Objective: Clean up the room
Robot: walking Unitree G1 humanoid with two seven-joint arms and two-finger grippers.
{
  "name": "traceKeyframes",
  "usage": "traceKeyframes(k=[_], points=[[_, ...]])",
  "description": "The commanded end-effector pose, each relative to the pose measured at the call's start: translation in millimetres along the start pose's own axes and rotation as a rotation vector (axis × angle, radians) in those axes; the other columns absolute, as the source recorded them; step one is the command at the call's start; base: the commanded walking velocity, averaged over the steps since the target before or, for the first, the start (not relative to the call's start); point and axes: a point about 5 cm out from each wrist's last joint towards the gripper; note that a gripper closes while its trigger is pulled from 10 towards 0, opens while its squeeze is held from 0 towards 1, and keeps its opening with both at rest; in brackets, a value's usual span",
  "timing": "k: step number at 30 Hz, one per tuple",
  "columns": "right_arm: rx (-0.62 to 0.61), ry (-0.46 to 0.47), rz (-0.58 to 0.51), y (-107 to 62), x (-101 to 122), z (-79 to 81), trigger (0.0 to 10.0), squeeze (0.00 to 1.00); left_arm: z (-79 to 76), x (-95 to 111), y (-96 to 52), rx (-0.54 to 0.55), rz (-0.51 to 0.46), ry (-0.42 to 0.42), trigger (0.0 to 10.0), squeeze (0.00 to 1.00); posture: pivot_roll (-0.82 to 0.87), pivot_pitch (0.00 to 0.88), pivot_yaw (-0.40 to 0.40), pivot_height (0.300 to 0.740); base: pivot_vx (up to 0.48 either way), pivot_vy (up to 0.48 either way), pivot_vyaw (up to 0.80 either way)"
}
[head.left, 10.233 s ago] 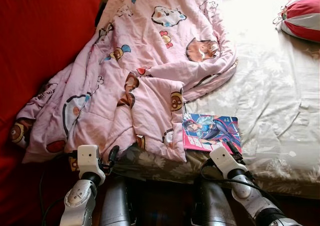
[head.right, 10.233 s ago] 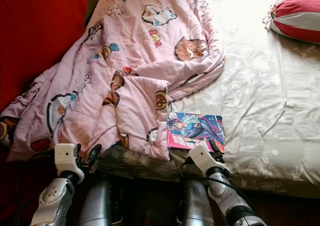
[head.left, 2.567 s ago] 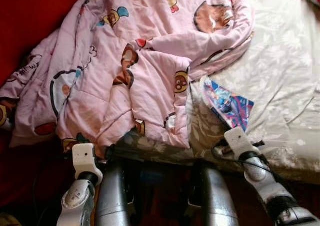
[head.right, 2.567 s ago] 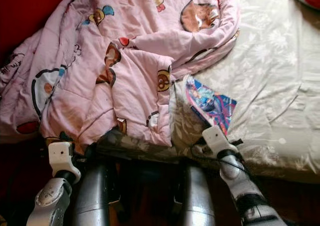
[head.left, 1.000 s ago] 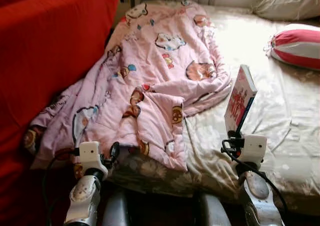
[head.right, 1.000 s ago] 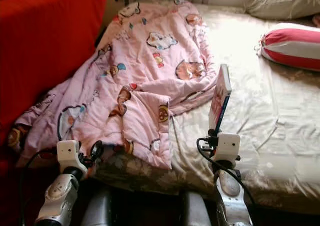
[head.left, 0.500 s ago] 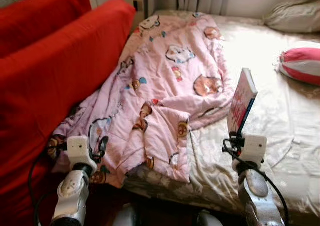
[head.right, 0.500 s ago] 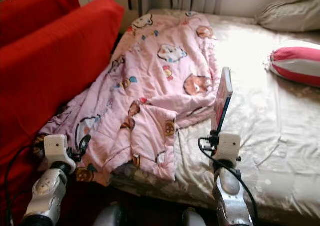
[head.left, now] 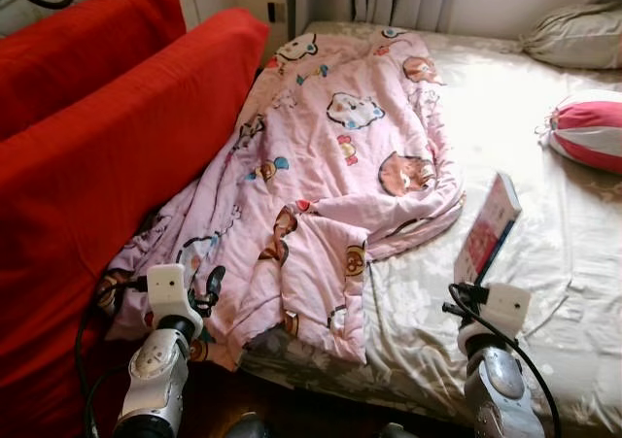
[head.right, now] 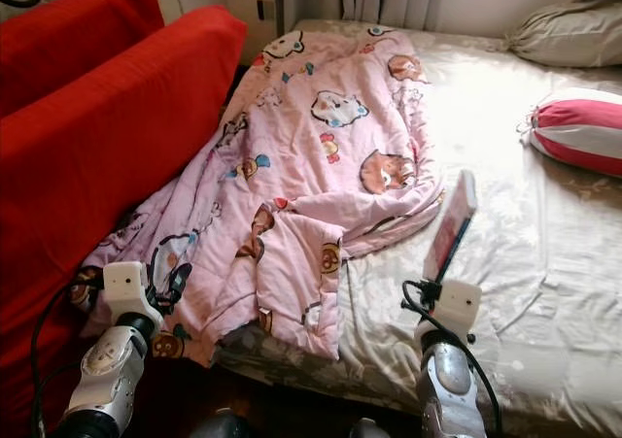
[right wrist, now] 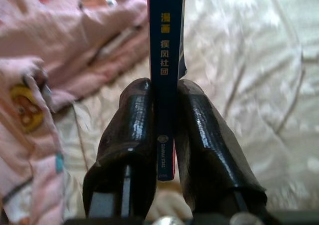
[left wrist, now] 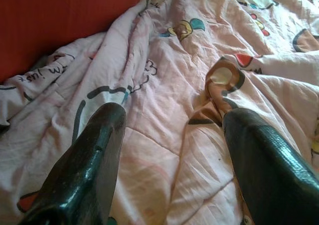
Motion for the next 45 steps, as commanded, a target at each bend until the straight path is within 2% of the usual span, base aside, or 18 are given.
traceKeyframes(k=[1,5,7,11,17,24,27,45], points=[[-0.011,-0.009,0.051,-5.1,-16.2,-6.9,10.0,0.0,0.5,-17.5,-7.4,0.001,0.077,-0.008,10.0,0.0,0.04,0.167,-0.03,0.706,0.0,0.0,0.0],[-0.022,-0.036,0.082,-7.4,-26.0,-12.5,10.0,0.0,4.7,-29.2,-11.9,0.027,0.132,-0.018,10.0,0.0,0.04,0.174,-0.032,0.706,0.0,0.0,0.0],[-0.004,-0.038,0.07,-6.9,-25.1,-10.0,10.0,0.0,8.1,-32.4,-14.0,0.035,0.148,-0.012,10.0,0.0,0.04,0.177,-0.031,0.706,0.0,0.0,0.0],[0.05,-0.113,0.086,-7.0,-30.3,-1.5,10.0,0.0,8.2,-34.1,-15.0,0.029,0.161,-0.004,10.0,0.0,0.04,0.185,-0.034,0.706,0.0,0.0,0.0],[0.02,-0.06,0.082,-6.3,-33.1,-1.2,10.0,0.0,5.8,-34.6,-15.9,0.029,0.146,0.008,10.0,0.0,0.04,0.178,-0.029,0.706,0.0,-0.169,0.0],[0.017,-0.051,0.056,-5.1,-30.5,0.3,10.0,0.0,3.2,-32.8,-14.4,0.015,0.137,0.017,10.0,0.0,0.03,0.191,-0.027,0.706,0.0,-0.382,-0.74],[0.007,-0.025,0.021,-3.5,-26.6,1.5,10.0,0.0,4.6,-32.1,-13.6,0.024,0.134,0.016,10.0,0.0,0.03,0.199,-0.026,0.706,0.0,-0.382,0.0],[0.013,-0.036,0.002,-2.5,-23.9,0.3,10.0,0.0,1.9,-32.6,-14.1,0.009,0.131,0.023,10.0,0.0,0.03,0.195,-0.024,0.706,0.0,-0.381,0.0]])
Point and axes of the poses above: a point about 5 cm out from each wrist's last joint towards the gripper, its own y axis pointing out of the wrist towards the gripper, its own x axis along the axis of the wrist's last joint, z = x × y, and after that the axes turned 10 degrees about y, right-handed
